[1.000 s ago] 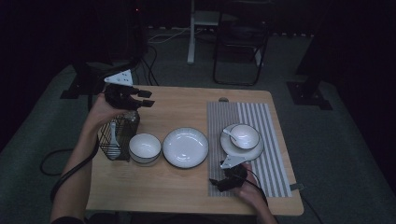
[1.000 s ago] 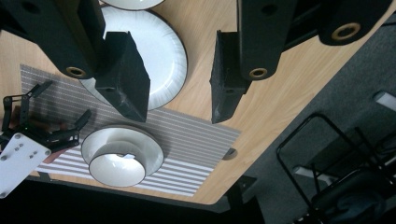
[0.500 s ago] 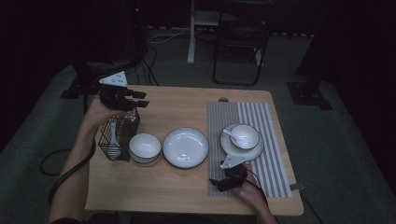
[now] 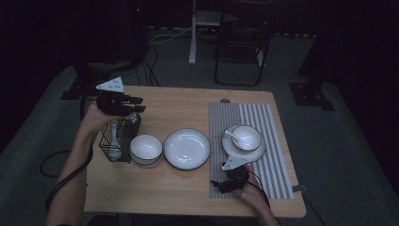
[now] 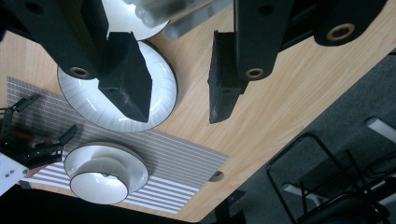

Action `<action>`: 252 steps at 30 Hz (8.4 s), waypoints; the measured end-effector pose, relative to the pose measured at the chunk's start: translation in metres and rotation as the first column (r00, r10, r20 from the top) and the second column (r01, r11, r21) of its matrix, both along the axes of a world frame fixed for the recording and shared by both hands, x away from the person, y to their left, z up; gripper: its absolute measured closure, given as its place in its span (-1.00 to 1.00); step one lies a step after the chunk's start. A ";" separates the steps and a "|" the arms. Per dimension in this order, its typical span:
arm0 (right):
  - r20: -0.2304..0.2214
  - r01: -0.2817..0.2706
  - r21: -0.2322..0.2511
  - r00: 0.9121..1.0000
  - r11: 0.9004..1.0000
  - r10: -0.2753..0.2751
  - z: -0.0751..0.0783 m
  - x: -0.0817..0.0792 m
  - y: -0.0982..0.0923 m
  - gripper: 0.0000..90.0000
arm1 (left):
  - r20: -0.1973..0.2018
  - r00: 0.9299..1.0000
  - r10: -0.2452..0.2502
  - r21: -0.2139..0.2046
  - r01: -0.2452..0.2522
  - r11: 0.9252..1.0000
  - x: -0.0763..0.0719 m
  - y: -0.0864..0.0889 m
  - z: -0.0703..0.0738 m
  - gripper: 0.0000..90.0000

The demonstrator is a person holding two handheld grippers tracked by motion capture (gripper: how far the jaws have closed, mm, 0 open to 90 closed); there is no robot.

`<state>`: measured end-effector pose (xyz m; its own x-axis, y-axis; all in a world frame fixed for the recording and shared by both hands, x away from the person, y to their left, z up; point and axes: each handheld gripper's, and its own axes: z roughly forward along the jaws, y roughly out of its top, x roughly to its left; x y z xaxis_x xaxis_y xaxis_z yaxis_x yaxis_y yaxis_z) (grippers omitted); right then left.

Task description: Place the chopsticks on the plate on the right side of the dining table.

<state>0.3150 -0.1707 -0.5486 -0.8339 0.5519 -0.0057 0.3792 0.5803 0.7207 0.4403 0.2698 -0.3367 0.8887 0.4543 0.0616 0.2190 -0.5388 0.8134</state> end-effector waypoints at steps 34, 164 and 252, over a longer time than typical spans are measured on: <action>0.000 0.000 0.000 1.000 1.000 0.000 0.000 0.000 0.000 -0.72 | -0.027 0.997 0.073 0.020 -0.072 0.997 0.015 0.009 -0.016 0.48; 0.000 0.000 0.000 1.000 1.000 0.000 0.000 0.000 0.000 -0.72 | 0.217 0.970 0.110 -0.002 -0.112 0.994 0.009 -0.036 0.039 0.88; 0.001 0.000 0.000 1.000 1.000 0.000 0.000 0.000 0.000 -0.72 | 0.152 0.983 -0.101 0.031 0.097 0.995 -0.016 -0.128 0.011 0.88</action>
